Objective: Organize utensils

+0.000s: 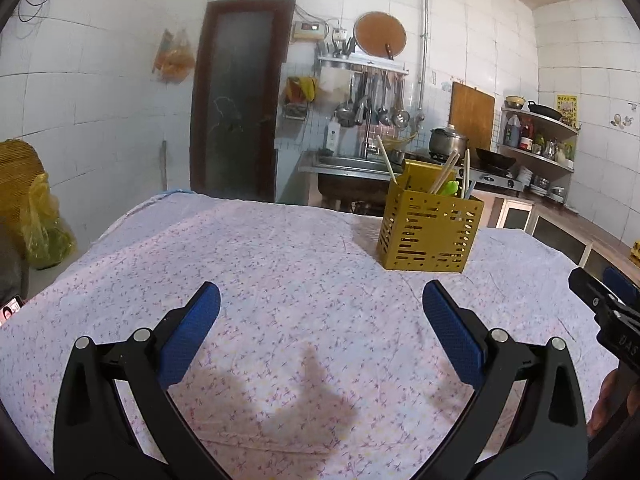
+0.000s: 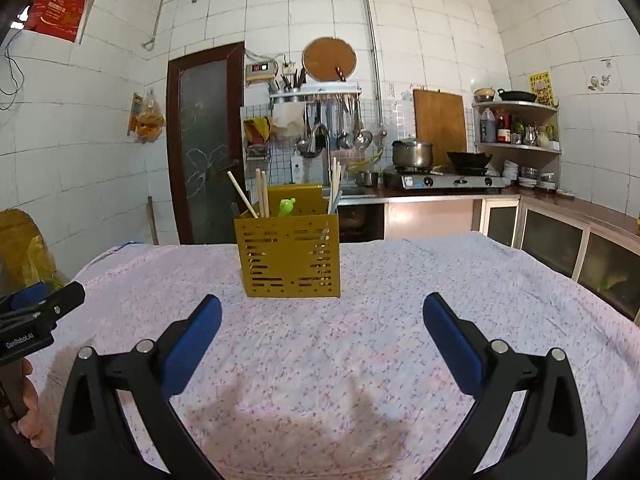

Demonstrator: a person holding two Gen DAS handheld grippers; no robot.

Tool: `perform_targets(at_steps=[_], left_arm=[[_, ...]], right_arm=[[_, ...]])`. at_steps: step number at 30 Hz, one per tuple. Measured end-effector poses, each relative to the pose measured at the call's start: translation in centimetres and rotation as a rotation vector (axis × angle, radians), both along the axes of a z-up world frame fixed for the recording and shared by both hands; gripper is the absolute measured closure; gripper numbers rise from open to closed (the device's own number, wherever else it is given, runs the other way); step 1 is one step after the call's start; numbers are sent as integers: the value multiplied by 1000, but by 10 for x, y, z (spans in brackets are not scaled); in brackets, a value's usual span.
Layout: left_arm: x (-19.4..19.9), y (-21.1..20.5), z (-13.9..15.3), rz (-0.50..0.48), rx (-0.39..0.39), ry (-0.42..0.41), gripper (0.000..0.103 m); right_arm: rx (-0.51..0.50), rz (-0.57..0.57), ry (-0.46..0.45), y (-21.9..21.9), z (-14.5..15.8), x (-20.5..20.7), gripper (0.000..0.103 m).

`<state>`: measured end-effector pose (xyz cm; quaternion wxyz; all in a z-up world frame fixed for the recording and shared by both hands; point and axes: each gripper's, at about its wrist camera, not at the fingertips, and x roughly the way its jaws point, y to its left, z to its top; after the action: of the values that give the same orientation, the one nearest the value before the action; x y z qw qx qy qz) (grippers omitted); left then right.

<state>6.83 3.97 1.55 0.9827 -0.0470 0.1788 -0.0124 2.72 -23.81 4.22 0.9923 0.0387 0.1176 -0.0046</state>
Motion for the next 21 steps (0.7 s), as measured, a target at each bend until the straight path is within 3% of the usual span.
perform_targets(at_steps=[8,21], left_arm=[[-7,-9,-14,18,52,-49,5],[-15,-19,-13,44,113,-100,5]], right_arm=[[-24,-12,-10,3,-19,-4,5],[-21,1,-22,4,-17,-8,5]])
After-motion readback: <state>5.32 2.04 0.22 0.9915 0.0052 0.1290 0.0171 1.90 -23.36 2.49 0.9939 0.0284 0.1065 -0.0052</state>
